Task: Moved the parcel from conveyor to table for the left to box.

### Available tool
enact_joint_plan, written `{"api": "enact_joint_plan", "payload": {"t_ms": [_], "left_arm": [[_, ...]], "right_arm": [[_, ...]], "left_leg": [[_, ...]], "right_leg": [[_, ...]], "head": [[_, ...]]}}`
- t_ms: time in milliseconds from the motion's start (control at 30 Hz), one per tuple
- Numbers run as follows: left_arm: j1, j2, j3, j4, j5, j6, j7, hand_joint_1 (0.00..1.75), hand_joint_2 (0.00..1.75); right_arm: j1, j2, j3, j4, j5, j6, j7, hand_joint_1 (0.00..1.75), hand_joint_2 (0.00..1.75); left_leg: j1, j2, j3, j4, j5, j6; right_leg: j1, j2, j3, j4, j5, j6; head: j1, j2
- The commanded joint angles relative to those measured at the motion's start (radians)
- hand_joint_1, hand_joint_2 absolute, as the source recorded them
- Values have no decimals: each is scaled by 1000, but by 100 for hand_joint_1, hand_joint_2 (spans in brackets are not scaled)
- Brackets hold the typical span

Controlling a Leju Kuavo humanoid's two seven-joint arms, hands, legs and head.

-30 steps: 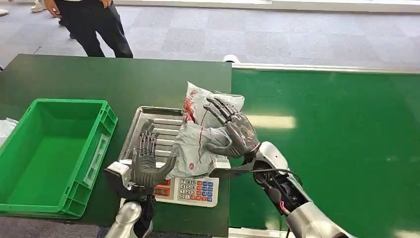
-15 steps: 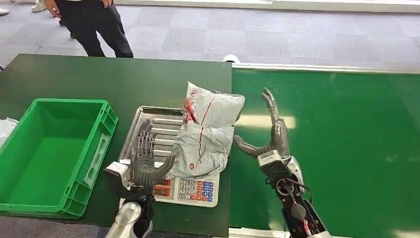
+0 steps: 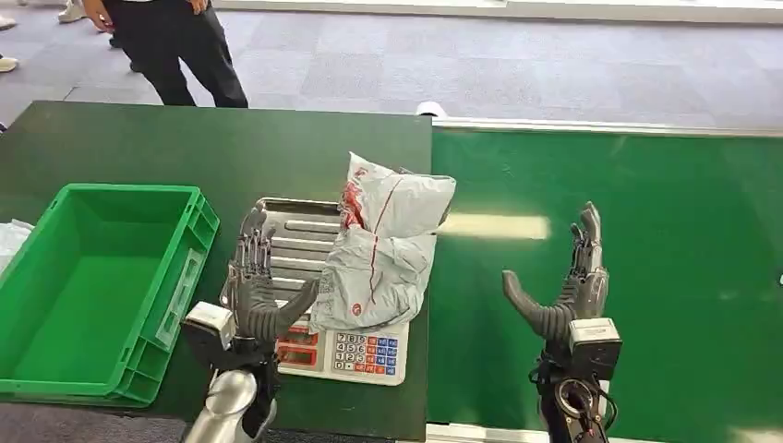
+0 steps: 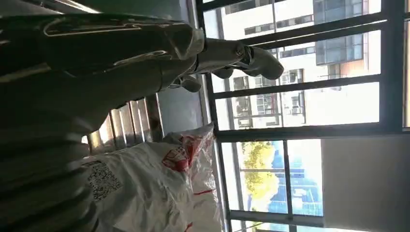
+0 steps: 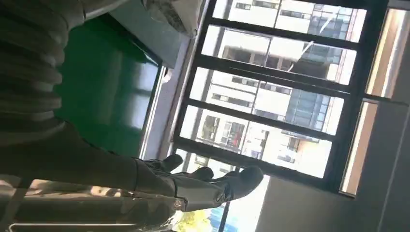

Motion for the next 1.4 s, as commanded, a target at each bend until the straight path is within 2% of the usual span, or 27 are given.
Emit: {"api": "enact_joint_plan", "payload": {"t_ms": [33,133,233,300,400,500,600,967,1333,1367,1400], "left_arm": [[-28,40,-33,-22,-15,7,1,0,175],[-86,65,-59,-8,-95,57,1,0,175],[-166,101,-98,88,-308,71,1,0,175],[-206,106,-107,141,-459,71,37,0,175],[-228,102,-101,188,-506,26,69,0,175],[-265,113,-113,259,-646,-31,192,0,175],[-324,112,-111,376,-838,-36,382,0,175],[-388,121,-24,530,-1045,-158,628,0,175],[-393,125,-3,501,-1056,-178,596,0,175],[-391,124,-5,487,-1063,-166,589,19,175],[-391,124,-5,487,-1063,-166,589,19,175]], "right_arm": [[10,32,-63,4,-8,9,9,0,175],[7,55,-95,58,6,33,16,0,175],[-14,69,-112,90,24,66,24,0,175],[-28,72,-119,110,26,83,38,0,175],[-17,70,-121,128,24,102,44,0,175],[-11,76,-118,136,38,129,44,0,175],[-9,87,-134,125,57,150,64,0,175],[25,105,-181,104,119,180,90,0,175],[39,114,-206,91,129,178,95,0,175],[41,116,-211,88,130,178,95,0,175],[41,116,-211,88,130,178,95,0,175]], "left_leg": [[-1,0,2,-1,0,2],[0,0,1,0,0,1],[0,-2,1,-1,1,1],[0,-1,1,-1,1,1],[0,-1,2,-1,1,1],[0,-1,3,-3,1,2],[-1,-1,3,-2,1,1],[0,0,3,-2,1,1],[-1,2,7,-3,2,2],[-1,1,8,-2,1,1],[0,1,8,-1,1,1]], "right_leg": [[0,-1,2,-1,0,-2],[0,-1,0,0,0,-2],[0,-2,1,-1,0,-1],[0,-2,1,-1,0,-2],[0,-1,2,-1,0,-1],[0,-1,4,-3,1,-2],[0,-2,3,-2,0,-2],[0,0,2,-2,1,-2],[0,2,6,-2,2,-2],[0,1,7,-1,1,-2],[0,0,8,0,1,-1]], "head": [[0,0],[0,0],[0,0],[0,0],[0,0],[0,0],[0,0],[0,0],[0,0],[0,0],[0,0]]}}
